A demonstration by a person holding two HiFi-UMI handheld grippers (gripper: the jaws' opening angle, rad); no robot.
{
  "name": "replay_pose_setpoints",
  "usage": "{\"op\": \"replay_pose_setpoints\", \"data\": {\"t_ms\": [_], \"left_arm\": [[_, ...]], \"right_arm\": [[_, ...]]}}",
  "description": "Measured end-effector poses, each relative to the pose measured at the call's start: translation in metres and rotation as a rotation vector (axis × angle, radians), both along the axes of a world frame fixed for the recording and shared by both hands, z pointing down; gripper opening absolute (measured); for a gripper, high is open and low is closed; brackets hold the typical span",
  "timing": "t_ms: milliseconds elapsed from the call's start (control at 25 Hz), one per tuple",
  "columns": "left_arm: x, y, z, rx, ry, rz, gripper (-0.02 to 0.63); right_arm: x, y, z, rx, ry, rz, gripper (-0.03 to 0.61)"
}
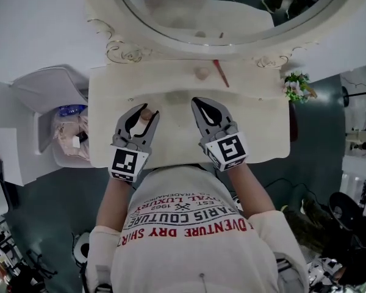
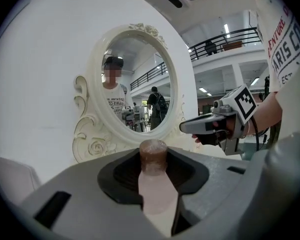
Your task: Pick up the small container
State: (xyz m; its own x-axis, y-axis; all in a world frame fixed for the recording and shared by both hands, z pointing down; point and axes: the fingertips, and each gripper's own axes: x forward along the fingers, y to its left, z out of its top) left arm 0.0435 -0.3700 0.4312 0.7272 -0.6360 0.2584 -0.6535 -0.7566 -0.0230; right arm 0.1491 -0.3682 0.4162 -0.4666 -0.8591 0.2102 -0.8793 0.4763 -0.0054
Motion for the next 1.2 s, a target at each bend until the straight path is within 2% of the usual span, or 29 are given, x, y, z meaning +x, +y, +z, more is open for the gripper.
{"op": "replay_pose_setpoints", "data": {"t_ms": [160, 600, 880, 1200], "left_arm": [[-0.004, -0.006, -0.031, 0.053, 0.009, 0.004, 0.144], [-0.037, -0.025, -0.097, 0.141, 0.087, -0.071, 0.144], [-0.042, -0.031, -0.109, 0.152, 0.091, -0.088, 0.144], [-0.039, -0.029, -0.101, 0.141, 0.082, -0.077, 0.144]], "right_arm": [[0.006, 0.0, -0.017, 0.036, 0.011, 0.042, -0.002], [0.024, 0.01, -0.049, 0.075, 0.022, 0.148, -0.002], [0.027, 0.008, -0.059, 0.086, 0.04, 0.164, -0.002], [0.023, 0.006, -0.058, 0.085, 0.043, 0.153, -0.003]]}}
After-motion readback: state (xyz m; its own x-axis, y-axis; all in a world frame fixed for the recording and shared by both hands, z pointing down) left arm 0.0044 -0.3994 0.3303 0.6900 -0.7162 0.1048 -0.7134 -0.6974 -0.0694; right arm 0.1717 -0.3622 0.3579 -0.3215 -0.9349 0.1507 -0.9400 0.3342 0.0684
